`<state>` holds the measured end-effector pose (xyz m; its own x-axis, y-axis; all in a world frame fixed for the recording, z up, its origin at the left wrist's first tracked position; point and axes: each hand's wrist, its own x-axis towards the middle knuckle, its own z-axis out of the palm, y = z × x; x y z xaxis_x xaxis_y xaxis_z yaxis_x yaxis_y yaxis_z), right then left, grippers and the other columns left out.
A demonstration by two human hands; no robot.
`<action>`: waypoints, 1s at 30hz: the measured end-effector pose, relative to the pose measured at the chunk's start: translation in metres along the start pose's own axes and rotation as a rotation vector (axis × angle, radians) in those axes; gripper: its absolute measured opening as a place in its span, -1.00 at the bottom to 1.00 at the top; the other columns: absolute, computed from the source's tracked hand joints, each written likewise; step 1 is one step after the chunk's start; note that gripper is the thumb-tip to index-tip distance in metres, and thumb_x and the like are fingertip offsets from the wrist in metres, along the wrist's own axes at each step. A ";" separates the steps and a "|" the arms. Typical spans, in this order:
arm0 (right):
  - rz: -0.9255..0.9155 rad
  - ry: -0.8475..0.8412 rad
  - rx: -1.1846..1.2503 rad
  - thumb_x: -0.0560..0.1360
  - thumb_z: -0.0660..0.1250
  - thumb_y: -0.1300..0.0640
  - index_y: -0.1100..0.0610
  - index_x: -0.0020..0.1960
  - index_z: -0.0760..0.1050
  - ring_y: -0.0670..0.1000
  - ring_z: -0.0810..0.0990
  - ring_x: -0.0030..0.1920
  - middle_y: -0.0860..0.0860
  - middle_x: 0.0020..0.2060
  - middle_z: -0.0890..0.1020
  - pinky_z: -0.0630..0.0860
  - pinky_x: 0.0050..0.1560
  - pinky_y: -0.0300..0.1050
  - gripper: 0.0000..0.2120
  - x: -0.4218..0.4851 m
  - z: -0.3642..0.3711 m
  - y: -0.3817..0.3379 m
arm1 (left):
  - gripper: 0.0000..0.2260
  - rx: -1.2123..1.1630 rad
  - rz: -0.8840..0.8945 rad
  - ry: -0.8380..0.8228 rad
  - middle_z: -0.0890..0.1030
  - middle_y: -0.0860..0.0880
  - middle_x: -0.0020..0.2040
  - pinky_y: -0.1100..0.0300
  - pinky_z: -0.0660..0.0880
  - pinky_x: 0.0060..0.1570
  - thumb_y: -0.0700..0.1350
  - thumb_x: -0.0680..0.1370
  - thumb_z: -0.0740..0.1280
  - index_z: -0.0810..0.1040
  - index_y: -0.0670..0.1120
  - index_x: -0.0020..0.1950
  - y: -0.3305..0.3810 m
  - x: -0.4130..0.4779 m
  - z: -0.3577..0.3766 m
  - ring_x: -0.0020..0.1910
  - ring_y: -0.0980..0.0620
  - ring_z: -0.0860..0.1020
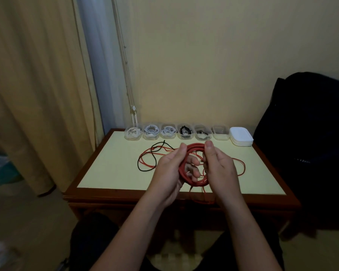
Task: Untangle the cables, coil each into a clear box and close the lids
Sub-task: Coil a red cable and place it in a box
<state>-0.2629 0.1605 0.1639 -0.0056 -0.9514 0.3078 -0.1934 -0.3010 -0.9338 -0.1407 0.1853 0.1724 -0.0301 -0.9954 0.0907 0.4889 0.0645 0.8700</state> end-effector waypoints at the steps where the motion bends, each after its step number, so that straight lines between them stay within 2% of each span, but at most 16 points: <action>1: 0.012 -0.012 0.039 0.67 0.12 -0.18 0.02 -0.34 0.32 -0.10 0.30 -0.43 -0.14 -0.50 0.33 0.26 -0.31 -0.08 -0.53 0.001 0.000 0.001 | -0.74 -0.069 -0.030 -0.015 0.59 -0.09 -0.30 0.26 0.45 -0.52 -0.05 0.67 0.18 0.54 -0.22 0.02 0.002 0.000 -0.001 -0.50 0.05 0.52; 4: 0.036 -0.038 0.091 0.67 0.12 -0.20 -0.01 -0.35 0.34 -0.09 0.28 -0.43 -0.14 -0.49 0.33 0.23 -0.32 -0.08 -0.53 0.002 0.001 0.003 | -0.75 -0.234 -0.120 -0.067 0.55 -0.07 -0.28 0.32 0.36 -0.55 -0.06 0.63 0.21 0.55 -0.23 0.09 0.006 0.000 -0.005 -0.53 0.12 0.44; 6: 0.026 -0.054 0.092 0.67 0.12 -0.21 0.00 -0.33 0.35 -0.08 0.28 -0.41 -0.13 -0.48 0.33 0.24 -0.32 -0.07 -0.54 0.002 0.001 0.005 | -0.66 -0.307 -0.159 -0.126 0.41 -0.01 -0.31 0.34 0.24 -0.59 -0.07 0.64 0.20 0.52 -0.24 0.29 0.007 -0.001 -0.007 -0.58 0.18 0.28; 8: 0.008 -0.073 0.084 0.67 0.11 -0.21 0.02 -0.30 0.38 -0.07 0.30 -0.41 -0.11 -0.48 0.34 0.25 -0.34 -0.08 -0.54 0.000 0.001 0.004 | -0.60 -0.313 -0.171 -0.162 0.26 0.04 -0.36 0.33 0.11 -0.60 -0.05 0.66 0.16 0.45 -0.17 0.45 0.007 0.000 -0.009 -0.58 0.19 0.13; 12: 0.036 -0.065 0.053 0.64 0.11 -0.24 0.07 -0.30 0.47 -0.08 0.36 -0.42 -0.09 -0.49 0.40 0.32 -0.36 -0.15 -0.49 0.000 -0.006 0.001 | -0.58 -0.340 -0.154 -0.120 0.17 0.08 -0.45 0.32 0.00 -0.64 0.07 0.67 0.12 0.51 -0.12 0.41 0.014 0.004 -0.015 -0.56 0.19 0.01; 15: -0.004 0.001 -0.032 0.60 0.21 -0.24 0.10 -0.27 0.50 -0.11 0.43 -0.38 -0.10 -0.46 0.46 0.33 -0.31 -0.18 -0.53 0.006 -0.021 0.008 | -0.59 -0.520 -0.121 -0.051 0.19 0.10 -0.50 0.34 0.03 -0.68 0.07 0.68 0.12 0.53 -0.13 0.36 0.027 0.008 -0.030 -0.57 0.18 0.01; 18: -0.080 0.108 -0.147 0.57 0.37 -0.10 0.13 -0.25 0.50 -0.18 0.45 -0.42 -0.07 -0.43 0.51 0.35 -0.39 -0.33 -0.65 0.009 -0.032 0.016 | -0.64 -0.694 -0.078 0.018 0.22 0.08 -0.51 0.30 0.10 -0.71 0.05 0.69 0.13 0.57 -0.13 0.29 0.038 0.012 -0.053 -0.57 0.17 0.03; 22: -0.128 0.220 -0.282 0.54 0.44 -0.02 -0.01 -0.21 0.54 -0.24 0.54 -0.26 -0.17 -0.34 0.59 0.37 -0.28 -0.31 -0.81 0.011 -0.038 0.032 | -0.64 -0.938 -0.015 0.101 0.24 0.07 -0.53 0.25 0.15 -0.70 0.03 0.70 0.13 0.61 -0.19 0.11 0.048 0.020 -0.079 -0.59 0.18 0.05; 26: -0.201 0.244 -0.374 0.53 0.46 0.07 0.03 -0.12 0.59 -0.19 0.57 -0.15 -0.18 -0.24 0.61 0.40 -0.17 -0.39 -0.91 0.012 -0.039 0.043 | -0.67 -0.909 0.054 0.294 0.28 0.08 -0.47 0.30 0.15 -0.64 0.02 0.70 0.13 0.60 -0.16 0.10 0.054 0.022 -0.086 -0.61 0.15 0.17; 28: -0.261 0.240 -0.443 0.53 0.46 0.10 0.06 -0.10 0.61 -0.13 0.58 -0.13 -0.14 -0.21 0.62 0.49 -0.10 -0.24 -0.94 0.012 -0.036 0.047 | -0.73 -0.813 0.085 0.403 0.32 0.09 -0.42 0.31 0.18 -0.58 -0.01 0.69 0.17 0.57 -0.14 0.19 0.055 0.022 -0.082 -0.56 0.16 0.19; 30: -0.302 0.200 -0.524 0.54 0.44 0.10 0.06 -0.10 0.61 -0.04 0.57 -0.13 -0.14 -0.20 0.61 0.48 -0.11 -0.07 -0.94 0.012 -0.032 0.051 | -0.75 -0.658 0.131 0.466 0.38 0.08 -0.38 0.30 0.21 -0.55 -0.04 0.67 0.22 0.54 -0.12 0.26 0.053 0.021 -0.072 -0.52 0.16 0.22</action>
<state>-0.3046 0.1357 0.1258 -0.0494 -0.7835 0.6194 -0.6689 -0.4345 -0.6031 -0.0522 0.1630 0.1855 0.3576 -0.9192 -0.1647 0.8795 0.2722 0.3904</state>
